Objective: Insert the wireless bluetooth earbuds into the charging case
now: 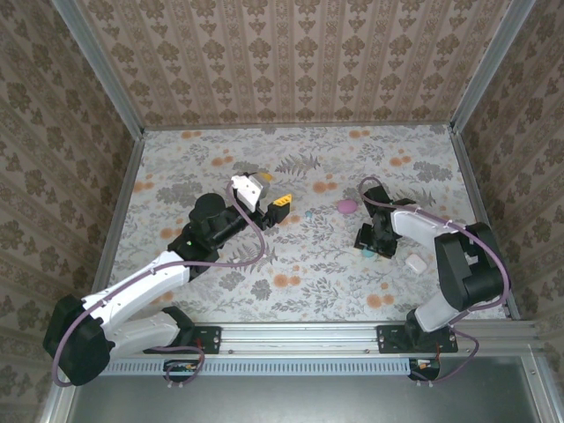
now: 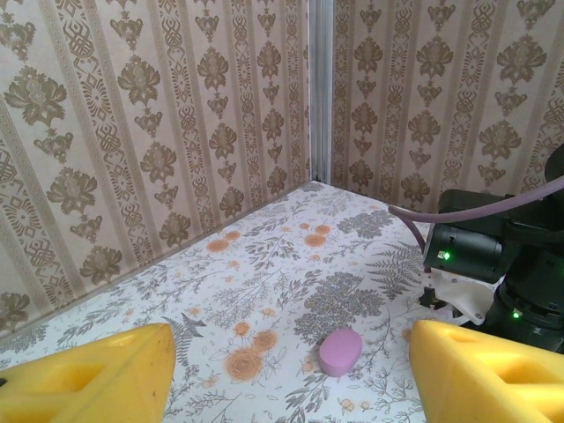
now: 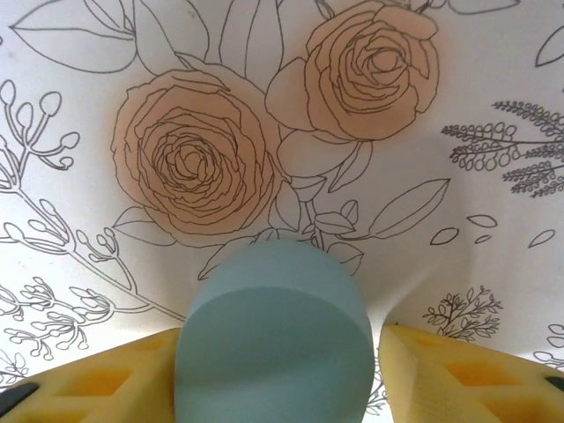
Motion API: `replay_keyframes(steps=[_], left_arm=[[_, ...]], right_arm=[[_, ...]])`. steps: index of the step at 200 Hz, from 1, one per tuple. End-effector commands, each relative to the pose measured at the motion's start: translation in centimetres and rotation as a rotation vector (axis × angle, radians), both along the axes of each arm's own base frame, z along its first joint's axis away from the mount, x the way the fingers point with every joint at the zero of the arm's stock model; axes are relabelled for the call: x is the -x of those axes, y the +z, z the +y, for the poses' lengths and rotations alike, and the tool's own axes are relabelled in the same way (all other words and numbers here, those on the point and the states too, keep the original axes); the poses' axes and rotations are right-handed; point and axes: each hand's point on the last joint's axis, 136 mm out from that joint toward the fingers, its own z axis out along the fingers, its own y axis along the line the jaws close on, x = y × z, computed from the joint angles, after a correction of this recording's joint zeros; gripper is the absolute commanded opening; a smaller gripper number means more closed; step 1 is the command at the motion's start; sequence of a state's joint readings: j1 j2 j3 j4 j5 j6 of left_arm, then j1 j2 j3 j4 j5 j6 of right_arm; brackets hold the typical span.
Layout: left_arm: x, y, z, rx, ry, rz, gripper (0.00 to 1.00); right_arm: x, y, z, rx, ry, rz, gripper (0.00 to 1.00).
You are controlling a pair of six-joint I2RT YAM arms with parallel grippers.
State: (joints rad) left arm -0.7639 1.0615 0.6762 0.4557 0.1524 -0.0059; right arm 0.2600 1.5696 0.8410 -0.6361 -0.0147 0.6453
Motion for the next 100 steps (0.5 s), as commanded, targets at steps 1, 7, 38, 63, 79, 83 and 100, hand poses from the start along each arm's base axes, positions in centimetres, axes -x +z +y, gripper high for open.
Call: replay_keyframes(steps=[1,7,38,63,79,83,100], left_arm=[[-0.24,-0.23,0.06,0.005,0.003,0.004,0.72],[-0.29,-0.23,0.11,0.006,0.005,0.004,0.72],[-0.39,-0.4,0.17,0.005,0.009,0.008,0.72],[-0.41,-0.34,0.06,0.005,0.004,0.009,0.72],[-0.46,-0.24,0.09,0.007,0.006,0.007,0.72],[-0.43,-0.29,0.07,0.006,0.005,0.009,0.72],[-0.42,-0.3,0.06,0.005,0.003,0.009,0.72]], right_arm=[[-0.34,0.46,-0.63,0.048,-0.015,-0.001,0.55],[-0.26,0.58,-0.81,0.056,-0.014,0.0,0.54],[-0.51,0.92,-0.83,0.06,0.02,-0.02,0.52],[-0.49,0.6,-0.63,0.052,0.026,-0.009,0.49],[-0.32,0.52,-0.54,0.051,0.03,-0.006,0.48],[-0.36,0.52,-0.5,0.051,0.029,-0.008,0.47],[-0.23,0.52,-0.37,0.046,0.035,-0.01,0.46]])
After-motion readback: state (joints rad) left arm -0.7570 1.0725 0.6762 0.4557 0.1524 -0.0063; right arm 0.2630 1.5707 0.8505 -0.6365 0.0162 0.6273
